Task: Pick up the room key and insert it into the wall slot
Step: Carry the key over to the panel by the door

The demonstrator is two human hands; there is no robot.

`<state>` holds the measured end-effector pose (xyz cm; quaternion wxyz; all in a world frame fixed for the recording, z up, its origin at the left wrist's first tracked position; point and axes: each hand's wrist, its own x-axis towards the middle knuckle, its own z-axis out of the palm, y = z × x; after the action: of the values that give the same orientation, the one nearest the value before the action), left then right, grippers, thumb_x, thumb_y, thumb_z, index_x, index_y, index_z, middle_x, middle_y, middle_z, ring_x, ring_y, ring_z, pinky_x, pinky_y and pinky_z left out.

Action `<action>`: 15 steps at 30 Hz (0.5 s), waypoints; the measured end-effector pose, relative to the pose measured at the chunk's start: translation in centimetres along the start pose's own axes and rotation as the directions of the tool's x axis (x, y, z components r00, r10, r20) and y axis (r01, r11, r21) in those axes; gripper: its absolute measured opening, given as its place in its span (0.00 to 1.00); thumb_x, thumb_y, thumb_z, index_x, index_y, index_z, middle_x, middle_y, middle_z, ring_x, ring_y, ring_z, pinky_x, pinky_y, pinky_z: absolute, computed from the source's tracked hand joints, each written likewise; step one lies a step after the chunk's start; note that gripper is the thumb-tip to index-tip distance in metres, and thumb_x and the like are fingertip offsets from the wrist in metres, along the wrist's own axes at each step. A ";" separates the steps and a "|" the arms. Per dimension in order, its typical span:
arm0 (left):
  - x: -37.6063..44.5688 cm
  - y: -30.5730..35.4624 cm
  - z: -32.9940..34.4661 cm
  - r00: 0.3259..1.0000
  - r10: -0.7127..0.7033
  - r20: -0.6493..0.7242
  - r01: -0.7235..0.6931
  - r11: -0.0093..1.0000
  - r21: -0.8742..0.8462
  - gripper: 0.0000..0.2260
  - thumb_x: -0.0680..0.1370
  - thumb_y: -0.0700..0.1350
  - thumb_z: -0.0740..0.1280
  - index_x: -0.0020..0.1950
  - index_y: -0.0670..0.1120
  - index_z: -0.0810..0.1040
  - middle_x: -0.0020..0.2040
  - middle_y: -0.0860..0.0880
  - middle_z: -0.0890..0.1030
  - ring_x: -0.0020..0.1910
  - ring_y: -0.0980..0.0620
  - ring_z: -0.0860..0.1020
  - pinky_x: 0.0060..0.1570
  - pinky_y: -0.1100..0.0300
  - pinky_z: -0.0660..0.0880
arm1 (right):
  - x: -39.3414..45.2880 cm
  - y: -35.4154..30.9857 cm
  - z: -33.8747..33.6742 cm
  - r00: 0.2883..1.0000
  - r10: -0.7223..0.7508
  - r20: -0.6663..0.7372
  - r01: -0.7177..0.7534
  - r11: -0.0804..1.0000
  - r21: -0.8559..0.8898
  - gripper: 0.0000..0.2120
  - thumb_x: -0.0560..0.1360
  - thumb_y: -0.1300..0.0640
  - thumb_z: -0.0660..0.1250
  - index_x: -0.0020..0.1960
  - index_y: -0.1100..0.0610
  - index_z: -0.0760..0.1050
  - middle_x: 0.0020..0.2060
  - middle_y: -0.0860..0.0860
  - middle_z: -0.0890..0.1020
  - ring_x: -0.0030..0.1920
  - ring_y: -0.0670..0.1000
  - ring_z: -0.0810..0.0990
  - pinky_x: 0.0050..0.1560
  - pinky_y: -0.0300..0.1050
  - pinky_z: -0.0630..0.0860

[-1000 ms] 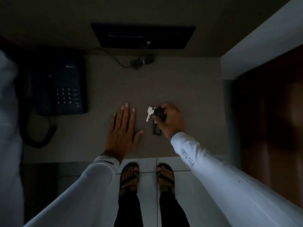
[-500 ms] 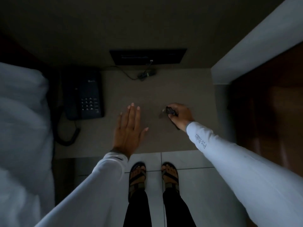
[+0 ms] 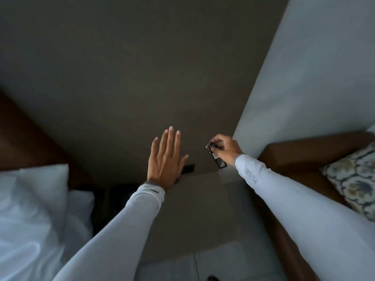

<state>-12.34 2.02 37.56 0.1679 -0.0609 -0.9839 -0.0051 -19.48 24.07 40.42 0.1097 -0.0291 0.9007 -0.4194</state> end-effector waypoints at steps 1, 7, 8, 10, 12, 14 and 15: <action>1.3 0.1 -2.2 0.999 0.020 -0.040 -0.019 1.000 0.008 0.33 0.86 0.59 0.56 0.83 0.40 0.56 0.83 0.36 0.61 0.82 0.39 0.61 0.78 0.38 0.65 | -0.4 -2.0 -2.3 0.999 -0.029 -0.027 0.029 1.000 -0.007 0.07 0.73 0.64 0.69 0.50 0.55 0.79 0.46 0.56 0.87 0.47 0.53 0.85 0.52 0.44 0.78; 8.0 1.3 -14.8 0.958 0.123 -0.260 -0.121 0.992 0.022 0.33 0.85 0.58 0.59 0.83 0.39 0.58 0.83 0.35 0.62 0.81 0.38 0.63 0.77 0.37 0.66 | -5.2 -12.5 -14.7 0.960 -0.161 -0.229 0.160 0.987 -0.024 0.08 0.72 0.64 0.72 0.50 0.57 0.79 0.44 0.58 0.88 0.45 0.52 0.83 0.55 0.44 0.76; 9.0 1.7 -16.8 0.943 0.142 -0.300 -0.142 0.990 0.024 0.33 0.85 0.58 0.59 0.82 0.39 0.59 0.82 0.35 0.63 0.81 0.38 0.64 0.76 0.37 0.67 | -6.3 -13.8 -16.4 0.948 -0.180 -0.262 0.179 0.984 -0.029 0.08 0.72 0.64 0.73 0.50 0.58 0.79 0.44 0.58 0.88 0.45 0.52 0.83 0.56 0.45 0.76; 10.7 2.8 -20.4 0.910 0.181 -0.372 -0.182 0.983 0.032 0.32 0.85 0.58 0.60 0.82 0.39 0.60 0.82 0.35 0.64 0.81 0.38 0.64 0.76 0.37 0.68 | -8.5 -16.1 -19.5 0.922 -0.215 -0.321 0.212 0.976 -0.047 0.08 0.72 0.63 0.73 0.50 0.58 0.79 0.43 0.58 0.88 0.43 0.52 0.83 0.55 0.45 0.76; 11.9 4.1 -23.6 0.873 0.224 -0.434 -0.230 0.972 0.038 0.32 0.84 0.58 0.60 0.82 0.38 0.60 0.82 0.35 0.64 0.81 0.38 0.64 0.76 0.37 0.68 | -11.0 -18.0 -22.3 0.896 -0.238 -0.374 0.225 0.971 -0.079 0.08 0.72 0.63 0.73 0.50 0.58 0.79 0.43 0.59 0.88 0.42 0.53 0.83 0.55 0.44 0.75; 12.8 5.5 -26.3 0.834 0.261 -0.486 -0.277 0.960 0.040 0.32 0.84 0.57 0.61 0.81 0.38 0.61 0.81 0.35 0.65 0.80 0.38 0.65 0.75 0.37 0.69 | -13.5 -19.4 -24.9 0.873 -0.247 -0.420 0.223 0.969 -0.106 0.09 0.72 0.63 0.73 0.52 0.59 0.78 0.44 0.61 0.88 0.45 0.57 0.84 0.58 0.46 0.76; 13.1 6.4 -27.5 0.819 0.276 -0.503 -0.297 0.954 0.039 0.32 0.84 0.58 0.61 0.81 0.38 0.62 0.81 0.35 0.65 0.80 0.38 0.65 0.75 0.37 0.69 | -14.8 -19.9 -26.1 0.862 -0.248 -0.442 0.218 0.969 -0.118 0.10 0.72 0.63 0.73 0.53 0.59 0.78 0.44 0.61 0.88 0.46 0.58 0.85 0.58 0.47 0.77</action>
<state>-14.76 9.07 67.83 0.4161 -0.2079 -0.8851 -0.0156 -11.60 32.88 74.45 -0.1558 -0.0427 0.9040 -0.3958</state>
